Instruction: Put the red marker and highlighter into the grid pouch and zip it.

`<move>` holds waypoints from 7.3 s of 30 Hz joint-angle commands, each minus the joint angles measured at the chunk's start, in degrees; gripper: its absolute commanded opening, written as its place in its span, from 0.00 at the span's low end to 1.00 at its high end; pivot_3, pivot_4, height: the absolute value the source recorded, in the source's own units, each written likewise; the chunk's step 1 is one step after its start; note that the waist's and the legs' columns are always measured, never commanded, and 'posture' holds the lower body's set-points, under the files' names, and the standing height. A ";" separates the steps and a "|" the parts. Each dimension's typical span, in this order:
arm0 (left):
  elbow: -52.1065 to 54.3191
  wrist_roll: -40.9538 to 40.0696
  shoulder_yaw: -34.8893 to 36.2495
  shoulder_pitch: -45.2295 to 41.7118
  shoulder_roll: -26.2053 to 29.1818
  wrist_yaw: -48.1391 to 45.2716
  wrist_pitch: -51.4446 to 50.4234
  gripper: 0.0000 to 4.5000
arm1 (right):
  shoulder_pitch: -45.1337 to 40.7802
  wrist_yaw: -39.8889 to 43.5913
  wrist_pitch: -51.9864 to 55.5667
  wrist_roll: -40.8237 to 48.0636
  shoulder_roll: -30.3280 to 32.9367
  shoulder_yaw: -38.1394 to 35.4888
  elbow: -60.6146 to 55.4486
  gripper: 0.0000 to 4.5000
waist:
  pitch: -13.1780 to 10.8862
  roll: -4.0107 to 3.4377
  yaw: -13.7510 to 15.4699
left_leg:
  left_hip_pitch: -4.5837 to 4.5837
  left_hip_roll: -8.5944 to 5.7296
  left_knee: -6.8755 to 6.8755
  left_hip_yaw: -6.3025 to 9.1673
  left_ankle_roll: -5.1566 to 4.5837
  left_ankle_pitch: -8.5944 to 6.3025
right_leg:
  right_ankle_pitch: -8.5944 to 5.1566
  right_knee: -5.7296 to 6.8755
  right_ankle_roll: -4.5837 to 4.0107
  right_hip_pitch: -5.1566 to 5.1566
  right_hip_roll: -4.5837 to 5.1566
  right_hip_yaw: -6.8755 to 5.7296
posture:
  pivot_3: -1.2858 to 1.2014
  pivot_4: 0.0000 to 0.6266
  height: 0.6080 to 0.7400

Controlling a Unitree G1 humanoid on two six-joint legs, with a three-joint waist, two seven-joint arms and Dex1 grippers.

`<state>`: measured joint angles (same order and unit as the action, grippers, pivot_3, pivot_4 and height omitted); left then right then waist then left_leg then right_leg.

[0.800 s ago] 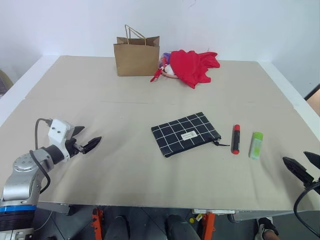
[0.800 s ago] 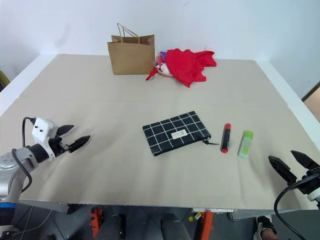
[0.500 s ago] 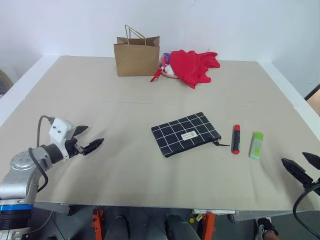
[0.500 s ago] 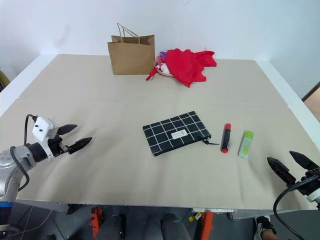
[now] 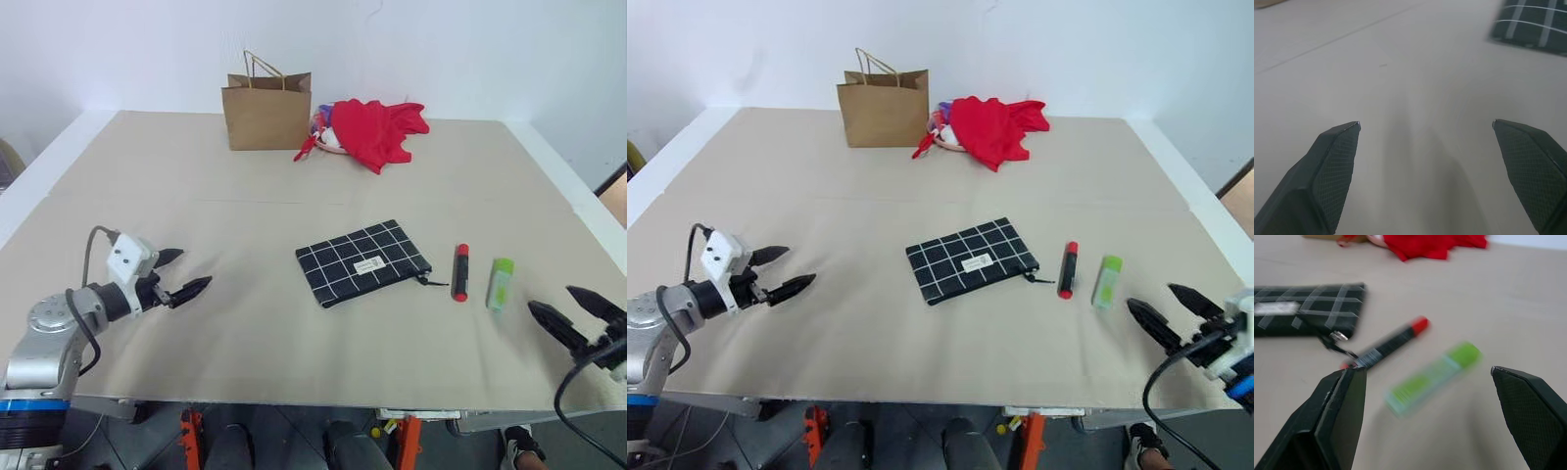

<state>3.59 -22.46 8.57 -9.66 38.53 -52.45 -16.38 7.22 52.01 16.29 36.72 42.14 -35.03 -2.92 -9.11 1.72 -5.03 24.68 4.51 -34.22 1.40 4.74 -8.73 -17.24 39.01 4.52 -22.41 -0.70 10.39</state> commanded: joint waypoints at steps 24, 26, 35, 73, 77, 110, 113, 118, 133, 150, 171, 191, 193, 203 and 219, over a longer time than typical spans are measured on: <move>-1.12 9.62 -23.67 -11.65 -12.21 -7.90 10.43 1.00 | -31.35 -20.49 -5.20 -20.13 -15.92 26.33 18.77 0.01 | -0.06 -0.15 0.59 | 0.30 -0.12 -0.10 0.41 -0.44 -0.12 | 0.21 0.04 -0.03 0.02 -0.02 -0.33 | 0.52 0.24 1.00; -2.25 11.78 -24.07 -12.34 -12.58 -6.72 13.47 1.00 | -31.42 -20.66 -5.59 -20.58 -16.41 26.61 19.07 0.01 | -0.06 -0.15 0.59 | 0.30 -0.12 -0.16 0.41 -0.44 -0.10 | 0.23 0.04 0.07 0.05 -0.01 -0.33 | 0.52 0.24 1.00; -5.48 14.37 -24.17 -13.80 -14.60 -5.26 17.67 1.00 | -30.13 -21.34 -4.67 -21.07 -17.11 26.73 17.09 0.01 | -0.05 -0.17 0.56 | 0.29 -0.12 -0.17 0.42 -0.44 -0.05 | 0.17 0.03 0.31 0.07 -0.02 -0.32 | 0.52 0.24 1.00; -38.57 28.36 -32.25 -31.91 -21.09 -5.70 42.14 0.94 | -28.02 -21.36 -7.17 -25.77 -20.58 29.68 16.50 0.00 | -0.01 -0.16 0.34 | -0.07 -0.13 -0.16 0.45 -0.45 -0.04 | 0.14 0.02 0.35 0.46 -0.03 -0.33 | 0.52 0.24 1.00; -40.09 28.03 -32.20 -32.11 -21.35 -7.38 43.39 0.66 | -27.76 -21.27 -7.16 -25.69 -20.42 29.59 16.04 0.00 | -0.01 -0.16 0.34 | -0.07 -0.13 -0.16 0.45 -0.45 -0.04 | 0.13 0.02 0.35 0.46 -0.03 -0.33 | 0.52 0.24 1.00; -12.75 1.03 -18.09 -22.65 -12.41 -22.65 10.53 0.00 | -7.30 2.16 -18.27 -14.16 -8.92 24.54 -11.69 0.99 | -0.25 -0.60 0.56 | 0.38 -0.20 -0.09 1.19 -0.48 -0.11 | -0.19 0.07 0.10 0.24 -0.02 -1.02 | 0.52 0.24 1.00; -11.41 0.96 -17.85 -21.96 -12.27 -21.73 9.46 0.00 | -6.63 2.82 -22.42 -16.91 -8.83 25.73 -10.13 0.99 | -0.25 -0.60 0.62 | 0.37 -0.20 -0.17 1.22 -0.37 -0.03 | -0.14 0.07 0.14 0.30 -0.01 -1.03 | 0.52 0.24 1.00; -10.58 1.19 -17.73 -21.46 -12.27 -20.99 8.95 0.00 | -4.69 2.76 -22.95 -16.96 -8.52 25.71 -9.61 0.99 | -0.26 -0.61 0.75 | 0.38 -0.20 -0.15 1.24 -0.31 0.01 | -0.14 0.06 0.14 0.32 -0.01 -1.06 | 0.52 0.24 1.00; -9.13 0.03 -16.80 -21.59 -11.65 -20.25 7.16 0.00 | -0.39 2.46 -33.26 -19.00 -7.15 22.01 -1.78 0.99 | -0.26 -0.61 0.79 | 0.35 -0.21 -0.14 1.29 -0.31 0.01 | -0.13 0.07 0.11 0.36 -0.01 -1.11 | 0.52 0.24 1.00; -8.56 0.49 -17.50 -20.91 -11.76 -20.19 7.51 0.00 | -4.33 1.84 -34.10 -16.60 -7.67 23.22 -0.23 0.05 | -0.26 -0.62 0.85 | 0.32 -0.21 -0.16 1.33 -0.31 0.01 | -0.14 0.06 0.12 0.44 -0.01 -1.14 | 0.52 0.24 1.00; -8.36 1.61 -18.33 -21.11 -12.78 -19.96 9.37 0.00 | -11.78 2.19 -20.07 -14.72 -5.79 30.79 -10.86 0.02 | -0.28 -0.66 0.90 | 0.31 -0.22 -0.17 1.37 -0.25 0.05 | -0.12 0.06 0.11 0.47 0.00 -1.16 | 0.52 0.24 1.00; -9.45 4.19 -19.57 -21.39 -15.46 -18.35 13.45 0.00 | -20.98 -0.67 -3.53 -15.42 -10.82 42.35 -17.87 0.02 | -0.28 -0.65 0.90 | 0.37 -0.22 -0.16 1.53 -0.23 0.06 | -0.13 0.06 0.10 0.47 -0.01 -1.28 | 0.52 0.24 1.00; -9.72 4.55 -19.74 -21.49 -15.79 -18.16 13.96 0.00 | -21.73 -0.68 -2.44 -15.20 -11.52 43.16 -18.17 0.02 | -0.28 -0.66 0.89 | 0.37 -0.22 -0.16 1.55 -0.23 0.06 | -0.13 0.06 0.10 0.46 -0.01 -1.30 | 0.52 0.24 1.00; -10.08 5.21 -19.57 -21.48 -15.92 -17.82 15.46 0.00 | -21.09 -2.06 0.00 -15.13 -11.95 42.30 -18.80 0.08 | -0.28 -0.66 0.90 | 0.40 -0.23 -0.16 1.69 -0.22 0.06 | -0.14 0.06 0.08 0.47 -0.01 -1.43 | 0.52 0.24 1.00; -9.89 5.02 -19.10 -20.74 -13.80 -18.86 15.90 0.00 | -17.02 -11.08 9.34 -1.42 -2.39 13.73 -9.00 0.98 | -0.29 -0.65 0.93 | 0.39 -0.26 -0.19 1.77 -0.24 0.08 | -0.14 0.06 0.06 0.57 0.00 -1.51 | 0.52 0.24 1.00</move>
<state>-7.85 -16.79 -11.33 -30.00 24.13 -70.77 -1.44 -9.71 44.95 26.20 38.97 38.46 -17.80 -17.34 -9.39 1.07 -4.10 25.07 4.25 -34.42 3.17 4.49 -8.64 -17.37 39.06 4.58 -21.84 -0.70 8.88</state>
